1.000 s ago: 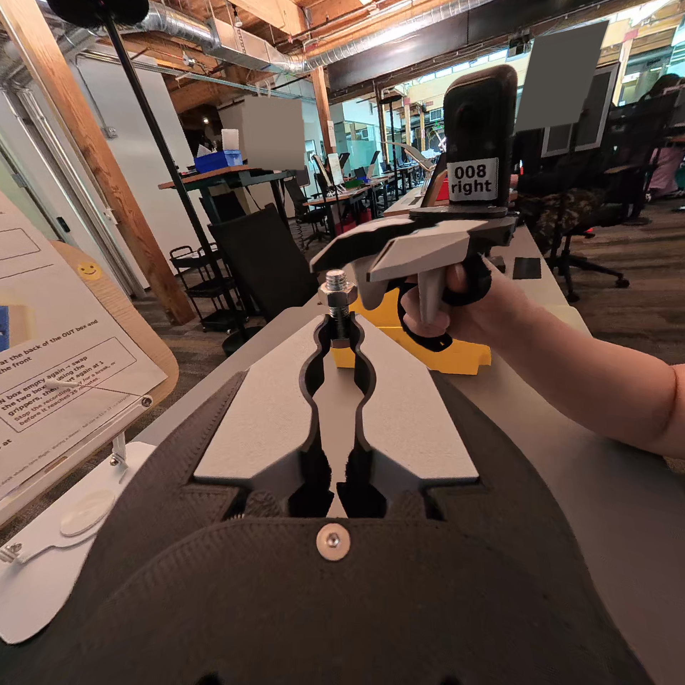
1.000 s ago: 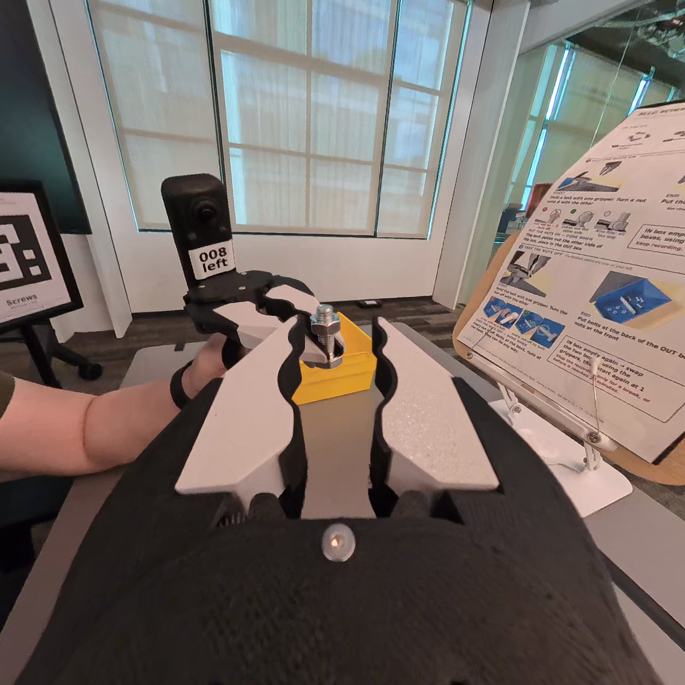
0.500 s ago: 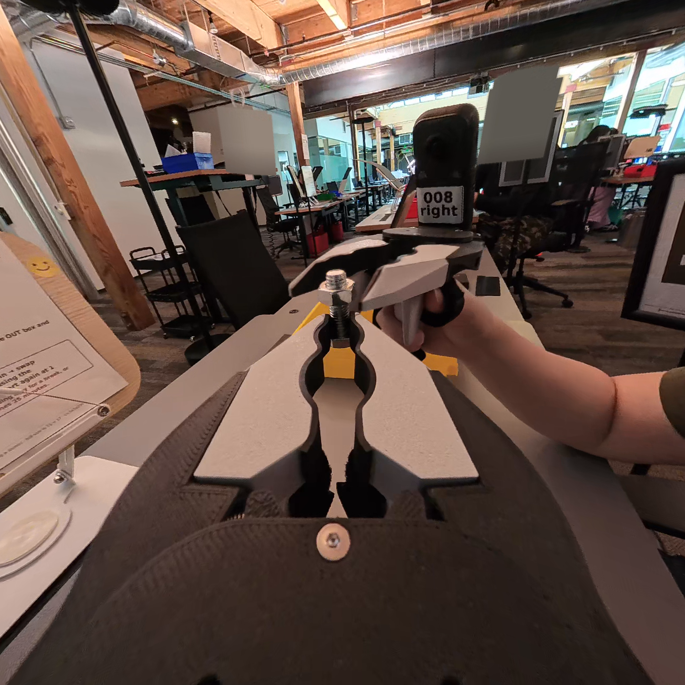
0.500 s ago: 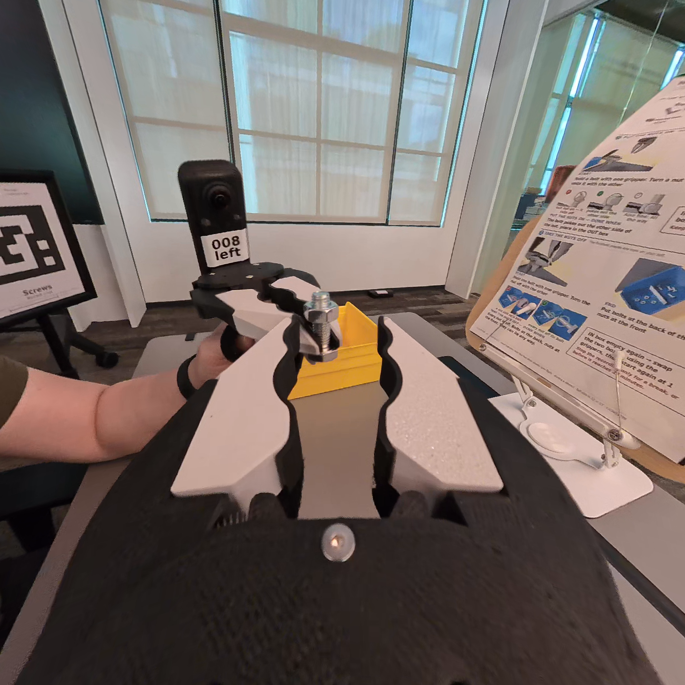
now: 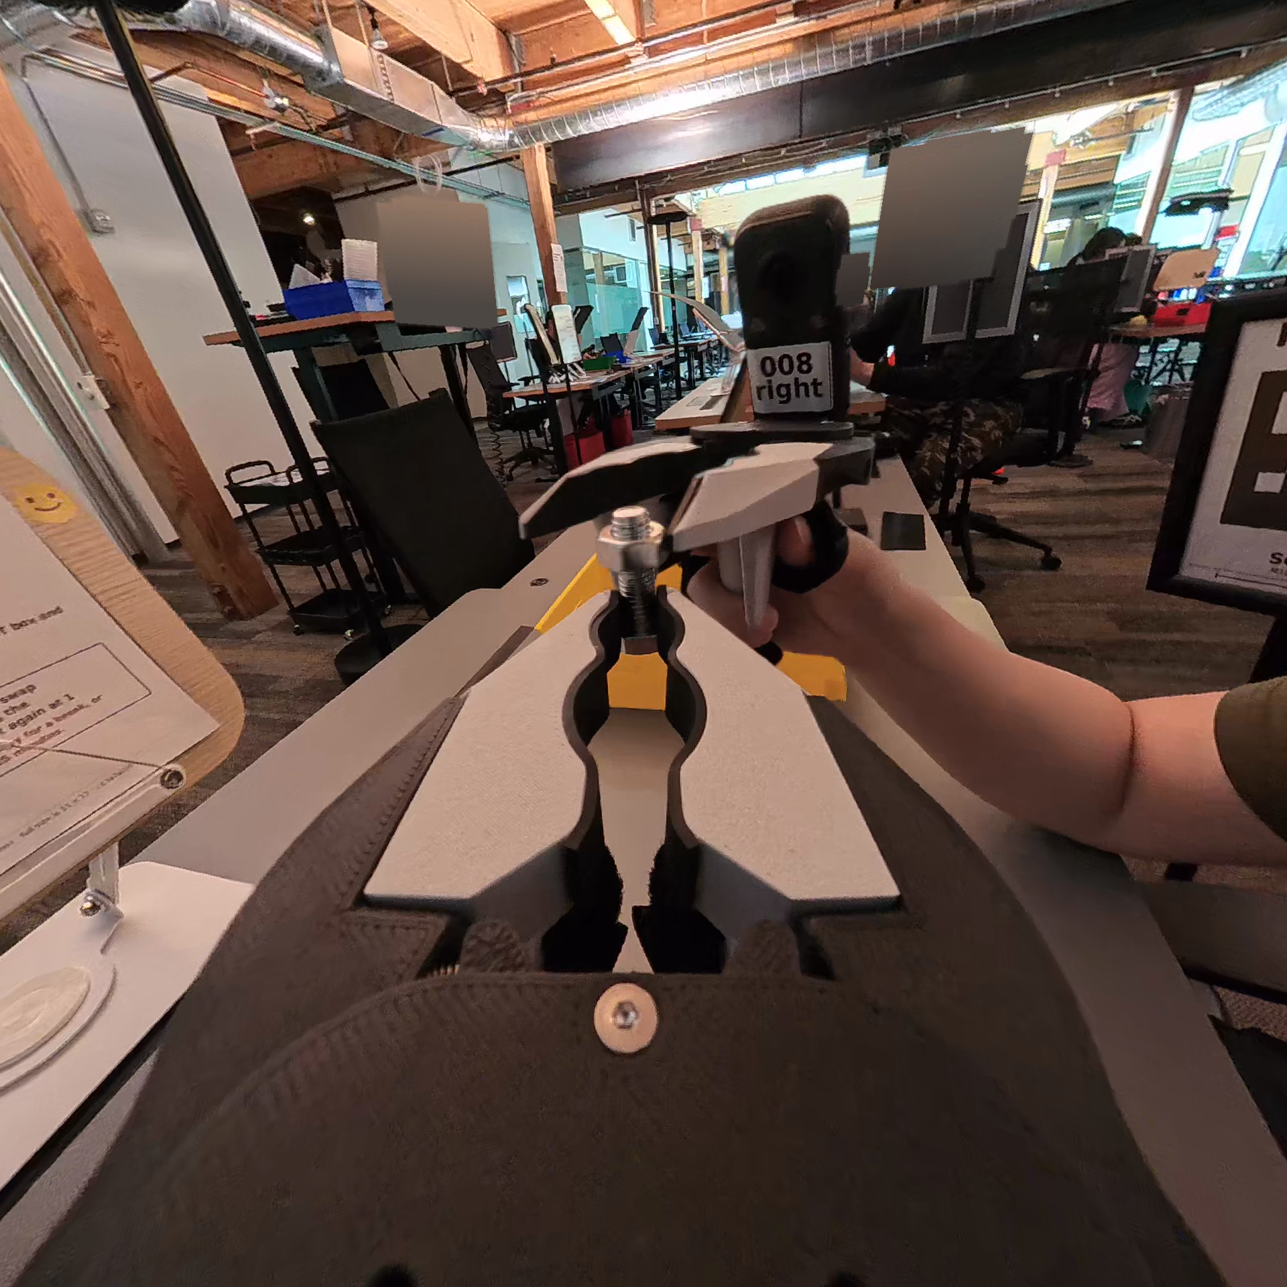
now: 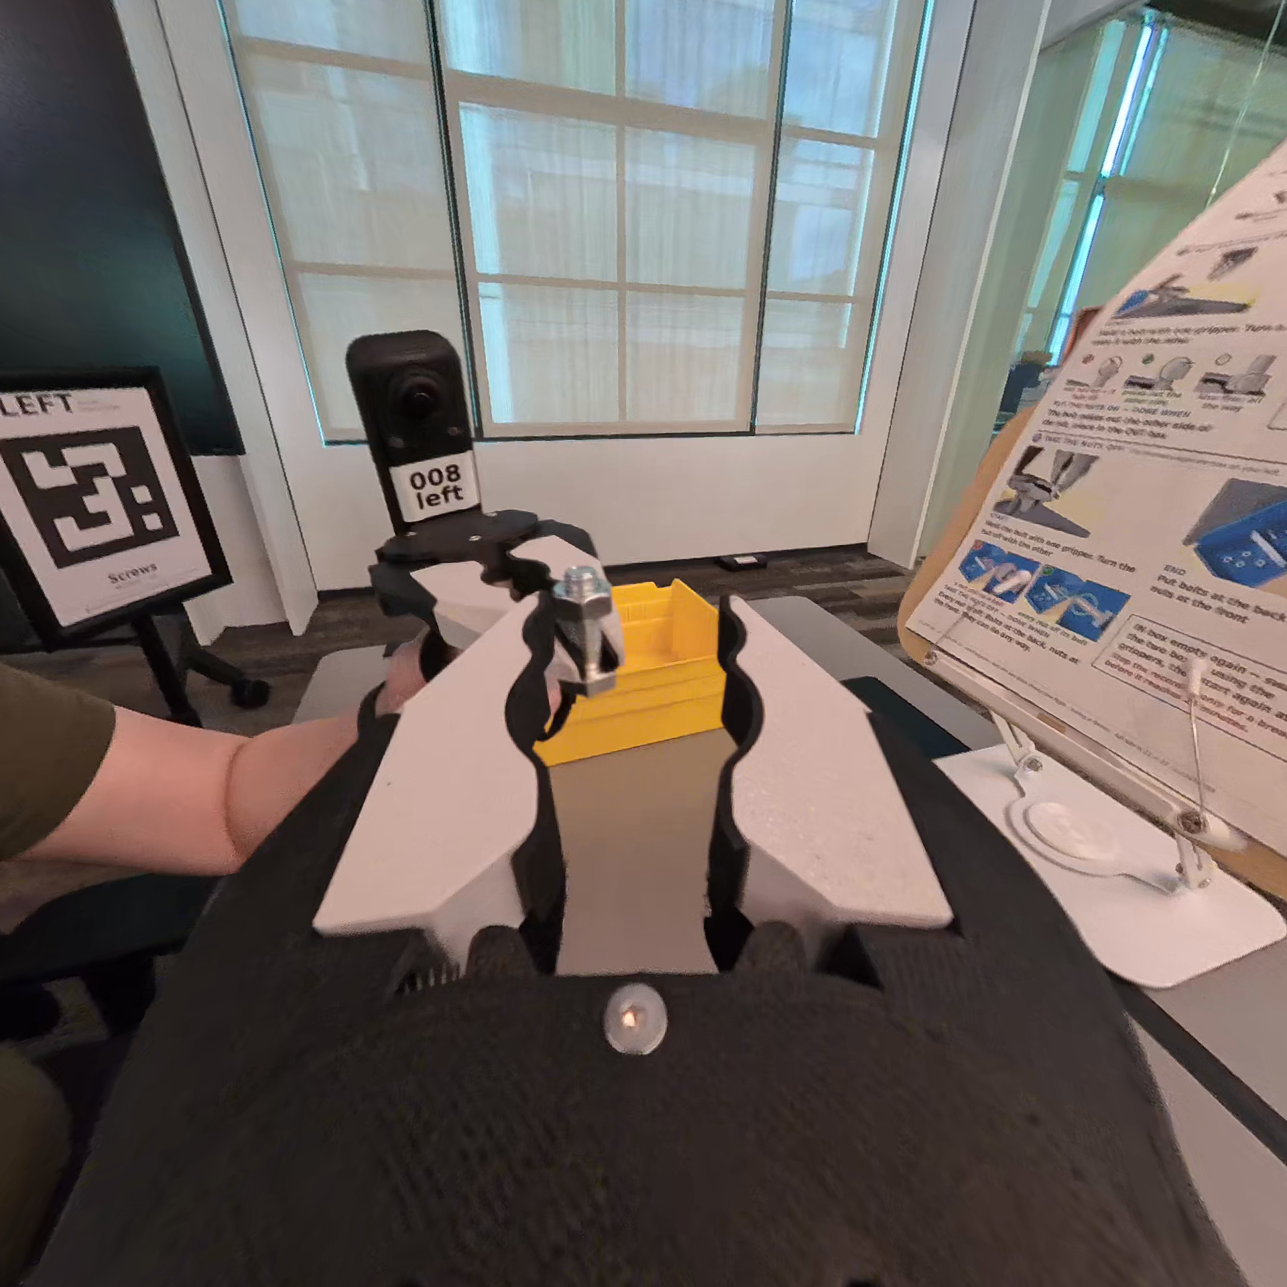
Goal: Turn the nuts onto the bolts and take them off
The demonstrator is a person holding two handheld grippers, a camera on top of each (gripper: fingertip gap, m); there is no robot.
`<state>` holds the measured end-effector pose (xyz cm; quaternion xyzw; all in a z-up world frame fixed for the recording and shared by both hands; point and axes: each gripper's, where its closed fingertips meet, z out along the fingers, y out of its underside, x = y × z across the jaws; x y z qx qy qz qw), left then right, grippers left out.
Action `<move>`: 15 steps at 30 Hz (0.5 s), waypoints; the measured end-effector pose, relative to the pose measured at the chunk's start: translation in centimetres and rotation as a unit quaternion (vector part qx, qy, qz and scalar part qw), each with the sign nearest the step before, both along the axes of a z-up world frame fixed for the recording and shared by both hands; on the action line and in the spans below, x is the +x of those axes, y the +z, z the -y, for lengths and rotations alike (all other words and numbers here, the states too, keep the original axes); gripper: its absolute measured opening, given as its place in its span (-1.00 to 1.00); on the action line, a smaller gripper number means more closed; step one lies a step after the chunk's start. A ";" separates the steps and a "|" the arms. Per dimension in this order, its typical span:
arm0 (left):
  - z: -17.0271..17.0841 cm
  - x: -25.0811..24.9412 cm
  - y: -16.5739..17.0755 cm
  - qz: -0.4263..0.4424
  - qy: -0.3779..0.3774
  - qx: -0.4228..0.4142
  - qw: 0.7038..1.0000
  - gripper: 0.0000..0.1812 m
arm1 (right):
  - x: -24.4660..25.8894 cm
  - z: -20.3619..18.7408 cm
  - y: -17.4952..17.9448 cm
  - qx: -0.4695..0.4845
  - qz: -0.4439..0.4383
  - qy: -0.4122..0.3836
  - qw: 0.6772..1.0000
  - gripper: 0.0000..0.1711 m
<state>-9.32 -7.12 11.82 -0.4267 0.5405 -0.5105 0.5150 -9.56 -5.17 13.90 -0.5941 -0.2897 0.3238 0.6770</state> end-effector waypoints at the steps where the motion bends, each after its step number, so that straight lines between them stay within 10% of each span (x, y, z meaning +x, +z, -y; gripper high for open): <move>1: -0.1 0.0 0.0 -0.001 0.003 -0.002 1.000 -0.92 | 0.8 -0.2 0.0 -0.008 -0.012 -0.003 1.000 -0.49; 15: 0.4 -0.8 1.0 0.013 -0.021 -0.017 1.000 -0.92 | 1.8 0.4 0.9 -0.017 -0.056 0.017 0.998 -0.52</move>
